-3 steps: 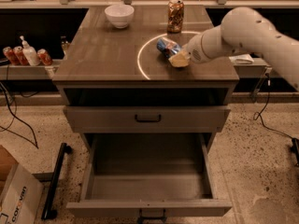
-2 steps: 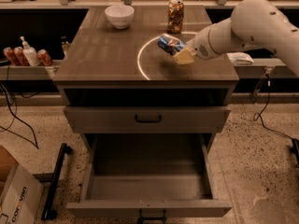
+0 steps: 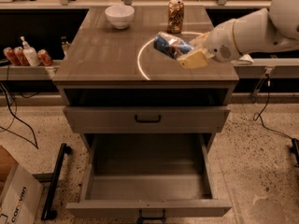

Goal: Place redbull can into middle drawer

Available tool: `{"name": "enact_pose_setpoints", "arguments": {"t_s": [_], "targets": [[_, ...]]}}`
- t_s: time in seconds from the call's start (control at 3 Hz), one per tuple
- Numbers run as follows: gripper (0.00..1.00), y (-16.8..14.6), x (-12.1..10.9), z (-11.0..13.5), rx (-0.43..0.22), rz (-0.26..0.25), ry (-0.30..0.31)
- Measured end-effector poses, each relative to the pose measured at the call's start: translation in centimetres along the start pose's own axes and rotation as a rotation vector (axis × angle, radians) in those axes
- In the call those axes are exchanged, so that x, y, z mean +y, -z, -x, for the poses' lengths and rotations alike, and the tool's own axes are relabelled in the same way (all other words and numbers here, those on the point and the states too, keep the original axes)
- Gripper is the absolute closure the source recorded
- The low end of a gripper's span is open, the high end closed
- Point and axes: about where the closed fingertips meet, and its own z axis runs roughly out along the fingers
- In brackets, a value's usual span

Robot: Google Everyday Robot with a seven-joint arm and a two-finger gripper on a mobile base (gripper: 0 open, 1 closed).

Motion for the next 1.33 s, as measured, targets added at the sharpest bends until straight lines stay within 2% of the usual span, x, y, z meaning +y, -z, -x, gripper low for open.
{"name": "enact_pose_setpoints", "arguments": {"t_s": [0.33, 0.67, 1.0, 1.33], "targets": [[1.00, 1.6, 8.6, -0.7, -0.057, 0.206, -0.015], [1.00, 2.6, 16.7, -3.2, -0.015, 0.399, -0.076], [1.00, 2.2, 22.3, -5.5, 0.056, 0.486, -0.162], [1.00, 0.1, 25.8, -8.9, 0.121, 0.506, -0.274]]}}
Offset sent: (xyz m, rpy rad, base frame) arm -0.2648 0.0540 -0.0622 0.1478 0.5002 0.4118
